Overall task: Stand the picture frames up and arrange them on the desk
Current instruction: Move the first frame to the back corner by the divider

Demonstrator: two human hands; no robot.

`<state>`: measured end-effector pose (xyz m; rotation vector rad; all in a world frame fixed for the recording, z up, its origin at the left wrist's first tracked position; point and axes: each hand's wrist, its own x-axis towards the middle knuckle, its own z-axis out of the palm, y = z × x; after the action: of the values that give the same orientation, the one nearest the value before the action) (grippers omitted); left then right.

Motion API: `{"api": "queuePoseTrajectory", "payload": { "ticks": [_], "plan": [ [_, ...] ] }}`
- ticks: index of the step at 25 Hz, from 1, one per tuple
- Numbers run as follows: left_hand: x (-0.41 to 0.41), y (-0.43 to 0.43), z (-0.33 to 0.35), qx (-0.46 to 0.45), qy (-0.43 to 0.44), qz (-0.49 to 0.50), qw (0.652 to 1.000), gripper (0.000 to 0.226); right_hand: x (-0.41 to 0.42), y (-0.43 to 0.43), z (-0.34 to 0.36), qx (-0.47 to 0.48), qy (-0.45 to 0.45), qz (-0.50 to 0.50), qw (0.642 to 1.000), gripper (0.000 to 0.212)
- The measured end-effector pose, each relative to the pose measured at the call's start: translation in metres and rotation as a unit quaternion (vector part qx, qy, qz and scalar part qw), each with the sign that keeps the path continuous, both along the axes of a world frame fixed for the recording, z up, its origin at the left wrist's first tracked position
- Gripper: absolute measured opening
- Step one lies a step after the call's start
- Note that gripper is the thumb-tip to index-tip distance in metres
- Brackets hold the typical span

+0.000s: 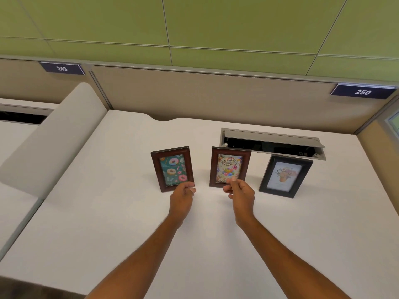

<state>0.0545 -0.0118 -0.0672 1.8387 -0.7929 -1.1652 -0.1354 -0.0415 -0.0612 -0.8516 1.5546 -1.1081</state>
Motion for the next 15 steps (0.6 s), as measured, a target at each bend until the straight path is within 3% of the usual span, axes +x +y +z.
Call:
{"api": "queuePoseTrajectory", "payload": {
  "ticks": [7,12,15],
  "plan": [
    [0.022,0.024,0.024,-0.046,-0.022,0.101,0.994,0.022,0.046,-0.006,0.024,0.005,-0.030,0.188,0.982,0.034],
    [0.061,0.019,0.041,-0.049,-0.041,0.196,0.978,0.042,0.081,-0.032,0.048,0.110,0.024,0.327,0.938,0.101],
    [0.085,-0.004,0.047,-0.005,-0.047,0.174,0.984,0.057,0.101,-0.051,0.048,0.097,0.035,0.311,0.945,0.108]
  ]
}}
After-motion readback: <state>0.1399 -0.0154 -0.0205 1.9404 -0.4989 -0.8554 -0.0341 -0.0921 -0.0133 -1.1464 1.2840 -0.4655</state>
